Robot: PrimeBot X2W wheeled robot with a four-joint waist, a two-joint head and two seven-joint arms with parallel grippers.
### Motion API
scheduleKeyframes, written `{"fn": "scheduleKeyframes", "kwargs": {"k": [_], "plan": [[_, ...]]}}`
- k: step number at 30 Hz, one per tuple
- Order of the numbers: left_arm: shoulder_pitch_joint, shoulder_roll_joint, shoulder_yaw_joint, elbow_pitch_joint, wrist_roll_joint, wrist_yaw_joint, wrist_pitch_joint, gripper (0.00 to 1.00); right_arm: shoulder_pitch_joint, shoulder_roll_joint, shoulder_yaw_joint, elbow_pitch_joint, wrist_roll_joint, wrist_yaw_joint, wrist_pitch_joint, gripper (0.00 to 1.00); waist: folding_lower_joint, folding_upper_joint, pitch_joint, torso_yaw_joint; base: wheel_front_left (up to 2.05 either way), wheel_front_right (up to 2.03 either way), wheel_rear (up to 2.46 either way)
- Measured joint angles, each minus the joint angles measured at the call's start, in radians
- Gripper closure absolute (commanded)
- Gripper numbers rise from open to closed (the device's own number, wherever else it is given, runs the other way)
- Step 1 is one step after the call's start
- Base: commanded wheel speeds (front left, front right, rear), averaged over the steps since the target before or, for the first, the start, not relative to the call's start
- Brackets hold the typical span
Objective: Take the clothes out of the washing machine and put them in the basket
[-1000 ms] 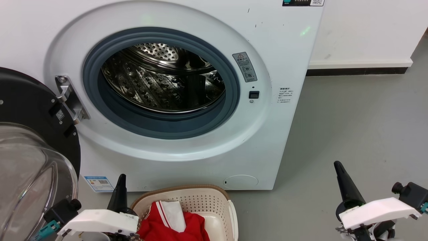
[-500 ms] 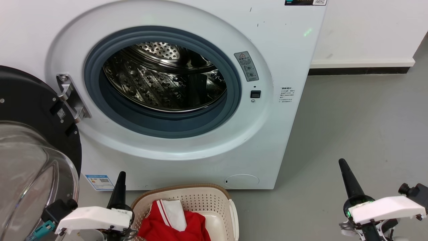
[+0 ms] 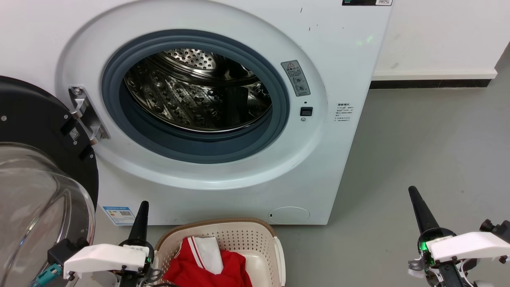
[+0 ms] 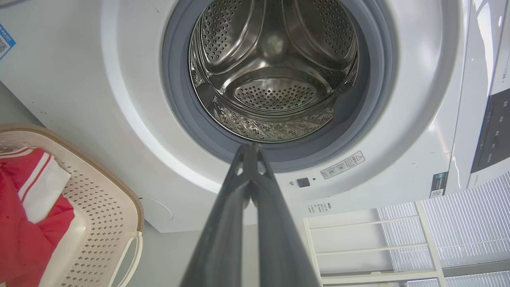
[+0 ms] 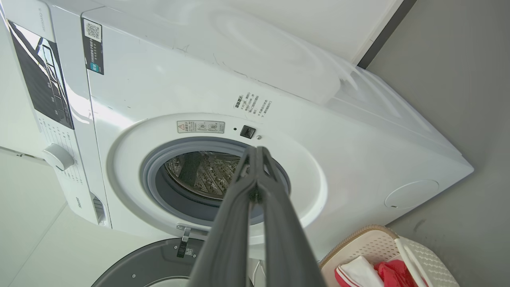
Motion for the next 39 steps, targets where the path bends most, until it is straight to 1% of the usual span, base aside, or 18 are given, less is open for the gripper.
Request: {"fn": "scheduleKeyframes", "kwargs": {"k": [19, 39], "plan": [[-0.022, -0.001, 0.020, 0.017, -0.170, -0.023, 0.039, 1.00, -0.017, 0.000, -0.027, 0.019, 0.172, 0.000, 0.025, 1.00, 0.0000, 0.0000, 0.005, 0.007, 0.00, 0.00, 0.00], [-0.041, -0.001, 0.038, 0.032, -0.314, -0.038, 0.070, 1.00, -0.029, 0.002, -0.053, 0.034, 0.319, 0.000, 0.049, 1.00, 0.0000, 0.0000, 0.011, 0.014, 0.00, 0.00, 0.00]]}}
